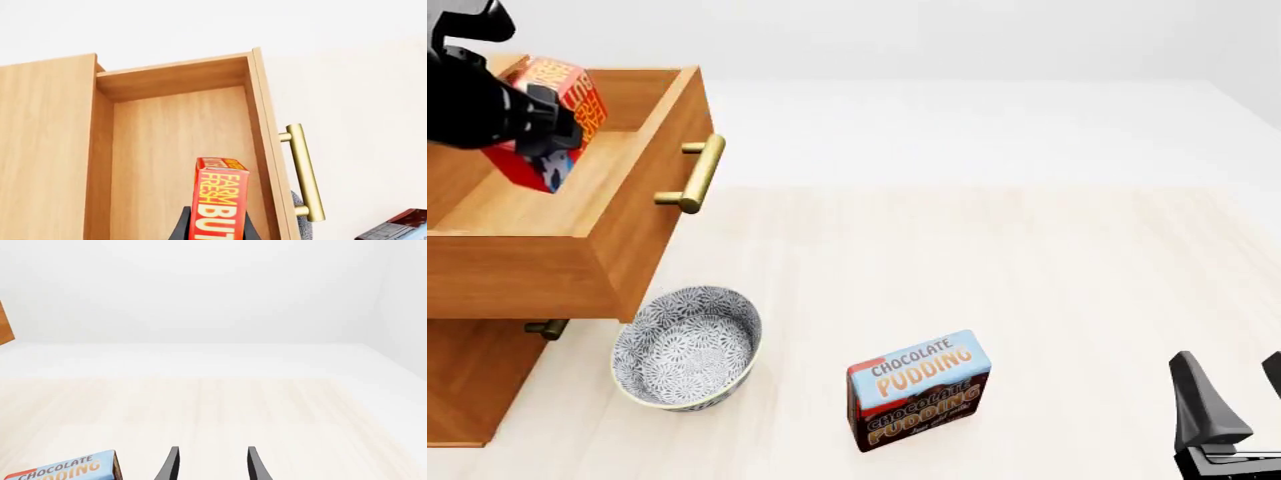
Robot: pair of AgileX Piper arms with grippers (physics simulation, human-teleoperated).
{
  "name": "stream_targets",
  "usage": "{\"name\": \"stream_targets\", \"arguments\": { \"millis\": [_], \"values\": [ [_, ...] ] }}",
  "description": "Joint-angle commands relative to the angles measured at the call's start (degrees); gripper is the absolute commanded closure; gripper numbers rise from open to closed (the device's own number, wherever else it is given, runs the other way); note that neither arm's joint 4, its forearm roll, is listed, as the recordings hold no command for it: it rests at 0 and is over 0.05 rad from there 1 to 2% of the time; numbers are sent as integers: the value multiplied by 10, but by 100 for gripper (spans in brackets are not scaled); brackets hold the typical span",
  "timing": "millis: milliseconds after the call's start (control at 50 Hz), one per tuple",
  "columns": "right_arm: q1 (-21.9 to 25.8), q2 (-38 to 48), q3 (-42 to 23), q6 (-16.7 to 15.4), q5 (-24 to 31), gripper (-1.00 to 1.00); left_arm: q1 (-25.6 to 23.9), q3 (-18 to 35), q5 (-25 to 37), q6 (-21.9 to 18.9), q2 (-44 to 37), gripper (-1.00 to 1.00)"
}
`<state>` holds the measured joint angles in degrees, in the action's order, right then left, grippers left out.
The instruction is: Put the butter at the back in the top drawer of the cabinet and close it.
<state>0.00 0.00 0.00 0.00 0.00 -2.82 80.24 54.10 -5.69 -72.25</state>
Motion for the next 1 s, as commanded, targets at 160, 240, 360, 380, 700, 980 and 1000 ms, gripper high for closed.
{"name": "stream_targets", "arguments": {
  "millis": [160,240,360,380,700,980,1000],
  "values": [
    [0,0,0,0,0,-100,13,-9,-11,-8,3,100],
    [0,0,0,0,0,-100,17,-22,-20,-8,0,100],
    [0,0,0,0,0,-100,22,-33,-25,-4,-4,100],
    [0,0,0,0,0,-100,25,-34,-27,-5,-5,100],
    [0,0,0,0,0,-100,31,-41,-35,-3,-11,100],
    [0,0,0,0,0,-100,41,-53,-45,-1,-18,100],
    [0,0,0,0,0,-100,41,-53,-45,-1,-18,100]
  ]
}}
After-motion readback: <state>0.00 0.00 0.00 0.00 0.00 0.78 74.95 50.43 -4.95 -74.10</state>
